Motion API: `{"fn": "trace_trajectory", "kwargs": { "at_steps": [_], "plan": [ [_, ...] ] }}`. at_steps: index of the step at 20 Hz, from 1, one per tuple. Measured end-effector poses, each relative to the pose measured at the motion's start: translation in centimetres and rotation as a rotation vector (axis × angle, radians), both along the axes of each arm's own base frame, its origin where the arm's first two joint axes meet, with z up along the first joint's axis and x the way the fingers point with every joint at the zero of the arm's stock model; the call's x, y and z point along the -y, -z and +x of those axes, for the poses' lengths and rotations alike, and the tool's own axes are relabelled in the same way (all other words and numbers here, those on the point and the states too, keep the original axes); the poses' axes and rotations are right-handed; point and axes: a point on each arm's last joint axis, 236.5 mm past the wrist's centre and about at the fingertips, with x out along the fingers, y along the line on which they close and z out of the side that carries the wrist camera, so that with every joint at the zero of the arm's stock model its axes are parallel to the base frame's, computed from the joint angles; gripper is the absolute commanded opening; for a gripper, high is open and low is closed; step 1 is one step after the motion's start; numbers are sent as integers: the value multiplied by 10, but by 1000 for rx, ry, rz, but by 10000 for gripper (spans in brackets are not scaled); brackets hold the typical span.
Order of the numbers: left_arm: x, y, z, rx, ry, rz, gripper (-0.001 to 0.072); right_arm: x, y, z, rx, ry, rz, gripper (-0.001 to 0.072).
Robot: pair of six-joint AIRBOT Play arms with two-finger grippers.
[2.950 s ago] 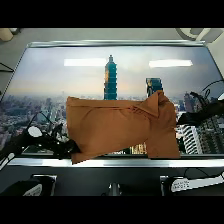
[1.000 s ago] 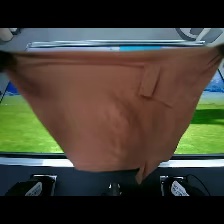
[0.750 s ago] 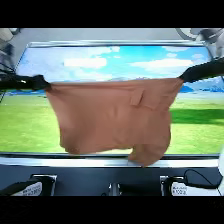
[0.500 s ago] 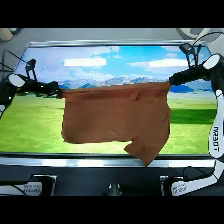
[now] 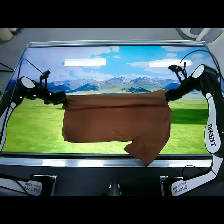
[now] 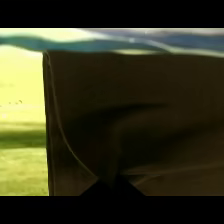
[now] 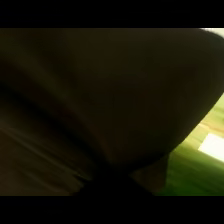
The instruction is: Fold the shirts.
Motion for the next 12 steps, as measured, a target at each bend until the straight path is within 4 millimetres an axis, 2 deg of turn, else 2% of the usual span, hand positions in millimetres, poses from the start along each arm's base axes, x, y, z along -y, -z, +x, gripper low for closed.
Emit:
{"fn": "trace_trajectory", "kwargs": {
  "at_steps": [1,2,4,6,8,10,12],
  "plan": [
    [3,6,-11,-46,12,-7,305,-1,9,-9,-37,-1,3,464],
    [5,12,-20,-91,8,-15,516,-1,14,-13,-58,9,6,537],
    [4,13,-34,-158,-1,-27,516,0,11,-19,-72,21,17,534],
    [-9,7,-50,-211,-4,-2,514,10,-3,-31,-97,37,25,520],
    [-25,0,-73,-260,-7,33,444,30,-13,-56,-162,73,36,498],
    [-25,-6,-107,-307,0,41,449,49,-21,-88,-230,123,54,495],
    [-20,0,-145,-339,10,53,481,64,-27,-115,-248,181,66,488]
  ]
}}
